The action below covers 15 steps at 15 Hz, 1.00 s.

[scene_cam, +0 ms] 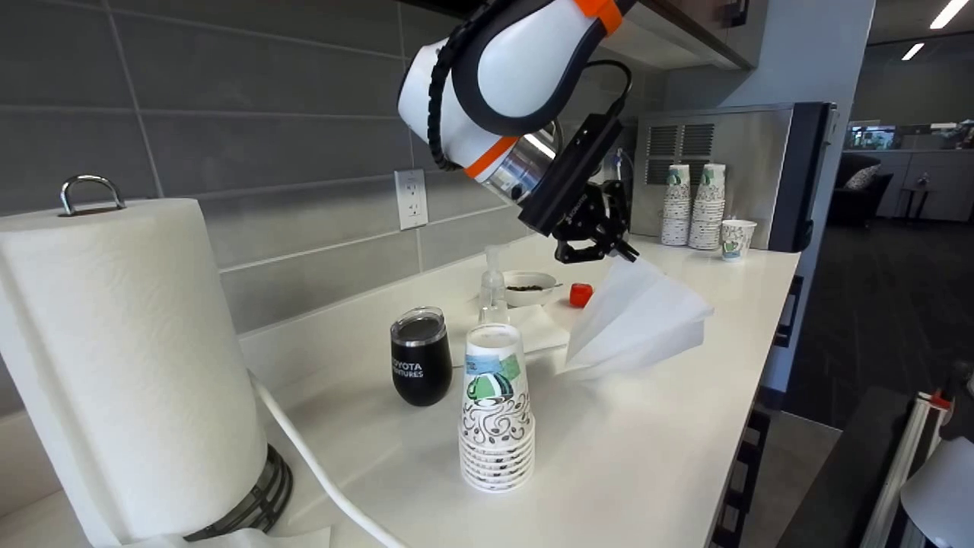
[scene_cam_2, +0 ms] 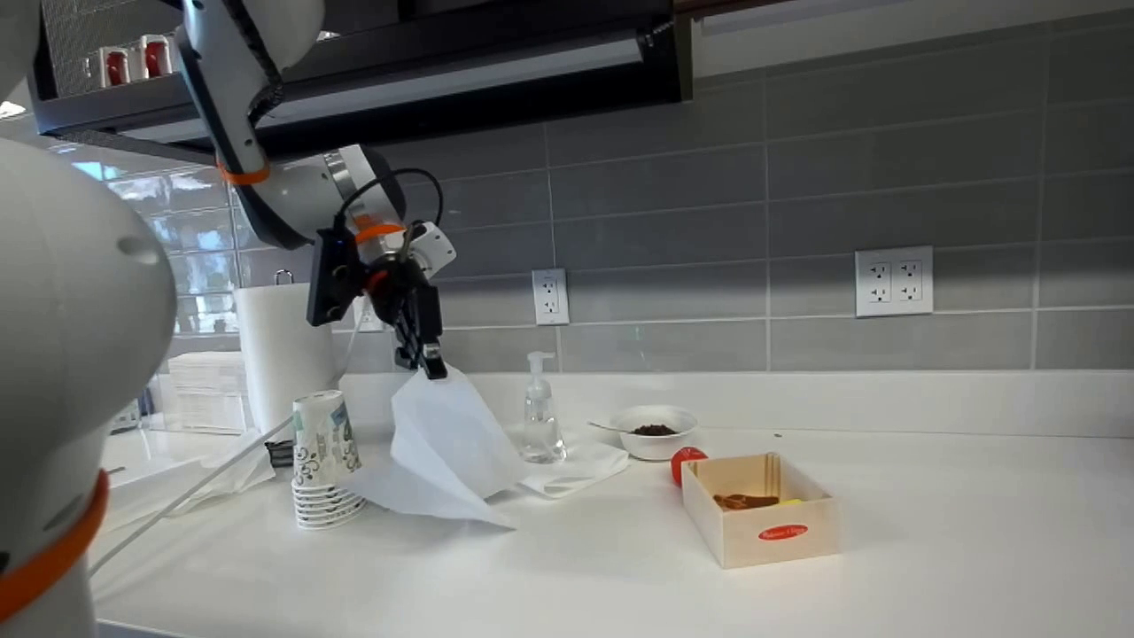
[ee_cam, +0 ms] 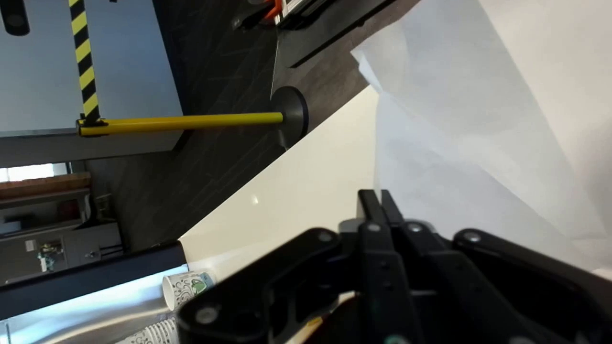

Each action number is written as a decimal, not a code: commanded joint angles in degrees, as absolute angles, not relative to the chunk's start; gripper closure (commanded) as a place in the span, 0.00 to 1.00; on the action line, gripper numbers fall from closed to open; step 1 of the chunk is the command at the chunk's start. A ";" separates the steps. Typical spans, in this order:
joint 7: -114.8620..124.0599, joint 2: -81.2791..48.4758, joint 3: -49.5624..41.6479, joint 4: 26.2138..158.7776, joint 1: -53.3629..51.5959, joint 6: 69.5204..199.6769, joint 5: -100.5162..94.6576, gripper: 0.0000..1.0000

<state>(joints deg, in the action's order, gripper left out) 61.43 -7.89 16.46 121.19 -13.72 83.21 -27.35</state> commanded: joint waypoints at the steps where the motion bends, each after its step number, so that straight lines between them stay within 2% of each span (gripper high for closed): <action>1: 61.42 -5.74 14.93 118.74 -15.20 81.64 -29.93 1.00; 9: 64.93 -0.32 15.23 118.24 -15.32 67.89 -38.80 1.00; 15: 66.39 -1.45 15.95 119.13 -15.78 56.84 -46.89 1.00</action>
